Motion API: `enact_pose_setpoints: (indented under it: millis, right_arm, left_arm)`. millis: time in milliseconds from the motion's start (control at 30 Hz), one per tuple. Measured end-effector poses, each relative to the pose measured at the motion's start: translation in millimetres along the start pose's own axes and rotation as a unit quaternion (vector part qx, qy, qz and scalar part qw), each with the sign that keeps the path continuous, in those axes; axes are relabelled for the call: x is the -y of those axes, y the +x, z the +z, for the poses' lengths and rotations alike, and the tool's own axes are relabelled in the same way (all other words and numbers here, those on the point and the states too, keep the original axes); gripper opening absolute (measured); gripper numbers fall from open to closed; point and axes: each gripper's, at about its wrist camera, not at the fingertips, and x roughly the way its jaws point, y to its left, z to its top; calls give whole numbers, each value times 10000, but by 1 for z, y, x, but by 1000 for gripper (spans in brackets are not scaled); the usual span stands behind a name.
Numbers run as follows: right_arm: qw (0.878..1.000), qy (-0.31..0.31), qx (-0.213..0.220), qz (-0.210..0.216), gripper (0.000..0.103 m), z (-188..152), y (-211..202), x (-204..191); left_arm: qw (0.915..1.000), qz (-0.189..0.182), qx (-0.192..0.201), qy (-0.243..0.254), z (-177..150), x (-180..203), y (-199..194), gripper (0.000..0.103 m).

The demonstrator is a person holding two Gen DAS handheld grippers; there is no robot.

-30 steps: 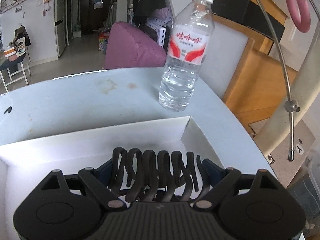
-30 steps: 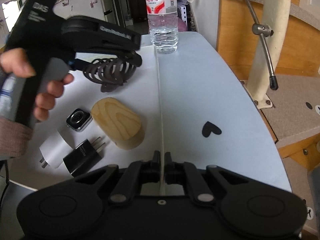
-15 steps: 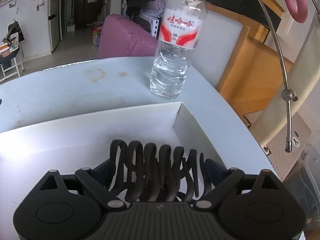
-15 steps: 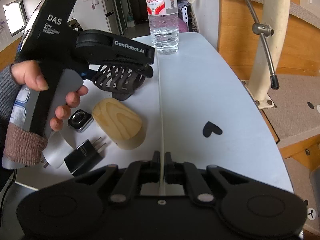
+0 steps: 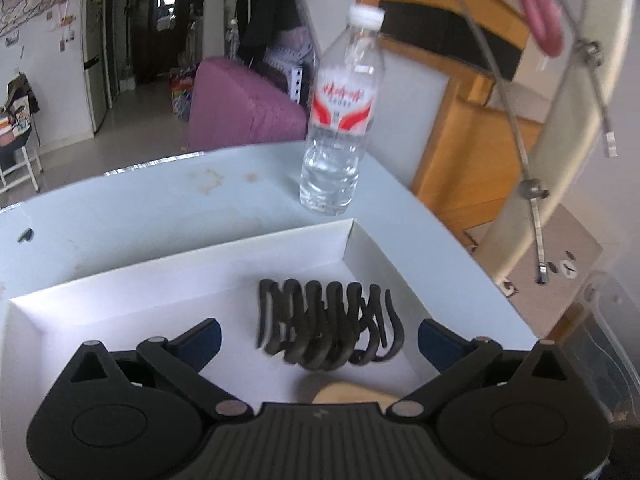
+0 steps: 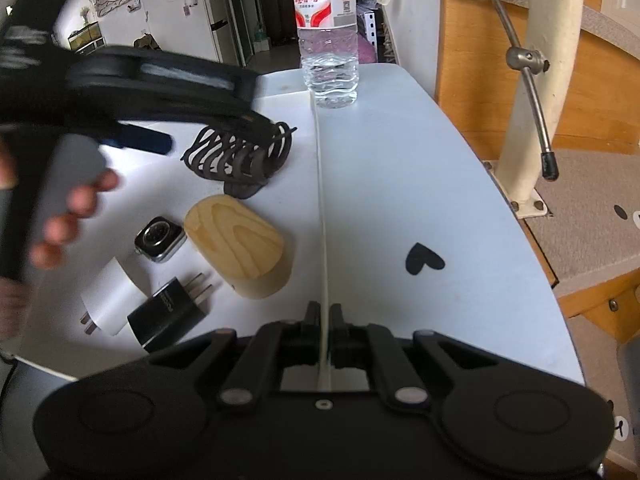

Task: Organize rigid objects
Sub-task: 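Move the left gripper to the mint-green round case and grasp it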

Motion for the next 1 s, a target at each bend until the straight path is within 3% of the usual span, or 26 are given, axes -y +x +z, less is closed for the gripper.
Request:
enact_pose_setpoints:
  millis: [467,633,833,1000]
  right_arm:
    - [10000,7,17,6,4,0,0,0]
    - [10000,14,12,-4,5,0,0,0]
    - [10000,10,15,-6,5,0,0,0]
    - [10000,-19,10,-10,5,0,0,-1]
  left_arm:
    - [9985,-118,229,490,-49,-22,-88,103]
    - [9987,-103,287,414,-70,-41,-109,103]
    - [9975,198,582,341,-98,-79,-138,103]
    - [9968,509,601,131,-123,-123,-150,103]
